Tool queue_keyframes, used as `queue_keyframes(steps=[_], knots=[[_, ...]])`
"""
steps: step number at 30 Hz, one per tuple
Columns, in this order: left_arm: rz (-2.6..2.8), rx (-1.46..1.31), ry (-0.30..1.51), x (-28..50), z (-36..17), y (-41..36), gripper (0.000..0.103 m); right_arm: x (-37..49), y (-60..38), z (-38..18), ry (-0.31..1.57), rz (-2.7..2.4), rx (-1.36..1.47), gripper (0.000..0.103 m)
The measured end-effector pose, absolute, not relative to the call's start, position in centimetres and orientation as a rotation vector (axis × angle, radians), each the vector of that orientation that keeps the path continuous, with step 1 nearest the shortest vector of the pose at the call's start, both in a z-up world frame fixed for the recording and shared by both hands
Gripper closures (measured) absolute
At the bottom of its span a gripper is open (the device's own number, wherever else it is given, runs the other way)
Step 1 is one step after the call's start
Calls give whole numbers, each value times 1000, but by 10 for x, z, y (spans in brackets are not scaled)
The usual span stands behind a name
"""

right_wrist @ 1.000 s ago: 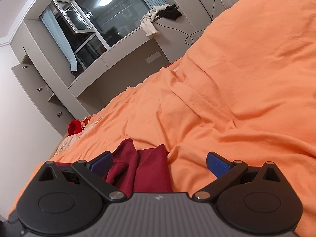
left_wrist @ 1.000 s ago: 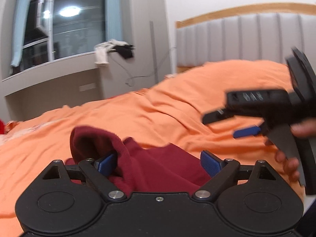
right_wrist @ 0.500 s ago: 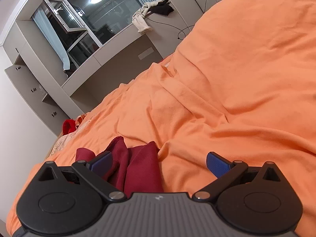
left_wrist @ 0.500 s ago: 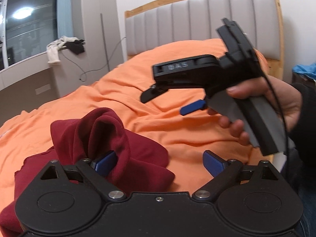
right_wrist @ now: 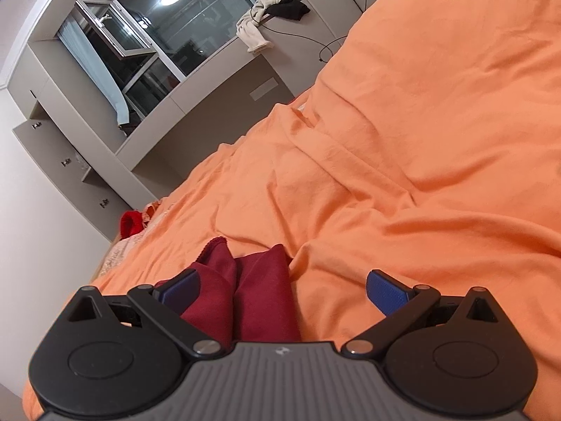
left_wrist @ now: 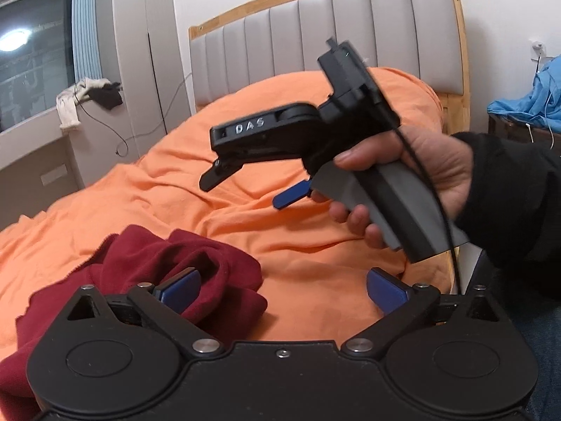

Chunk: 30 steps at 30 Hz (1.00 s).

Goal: Fold small clothes
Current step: 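Move the right tool to the folded bundle and grasp it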

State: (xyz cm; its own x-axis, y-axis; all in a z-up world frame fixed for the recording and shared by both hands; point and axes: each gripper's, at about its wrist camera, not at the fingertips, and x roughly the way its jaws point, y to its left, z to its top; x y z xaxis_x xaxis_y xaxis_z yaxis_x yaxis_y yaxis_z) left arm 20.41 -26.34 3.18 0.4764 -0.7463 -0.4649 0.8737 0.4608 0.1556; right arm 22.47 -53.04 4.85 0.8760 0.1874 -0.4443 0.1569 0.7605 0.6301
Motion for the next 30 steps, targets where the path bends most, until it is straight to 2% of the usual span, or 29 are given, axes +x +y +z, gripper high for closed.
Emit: queue_keyframes(steps=[7, 16, 19, 21, 23, 25, 27, 29, 30], knots=[[-792, 480, 239, 182, 43, -249, 1, 234, -515, 37, 571, 109, 744, 0], [-674, 507, 265, 194, 42, -216, 1, 237, -503, 38, 516, 218, 841, 0], [-654, 545, 268, 197, 41, -209, 1, 245, -499, 37, 526, 219, 845, 5], [-640, 588, 264, 200, 40, -208, 1, 251, -495, 36, 541, 214, 831, 10], [-624, 625, 262, 202, 39, -206, 2, 256, -491, 34, 555, 207, 816, 21], [-625, 629, 272, 207, 40, -202, 10, 262, -486, 32, 568, 203, 798, 29], [-628, 624, 280, 211, 41, -200, 14, 268, -482, 30, 582, 199, 782, 42], [-632, 621, 275, 213, 41, -200, 24, 273, -478, 29, 593, 201, 767, 69], [-633, 617, 275, 213, 41, -201, 38, 275, -476, 30, 591, 200, 752, 74]])
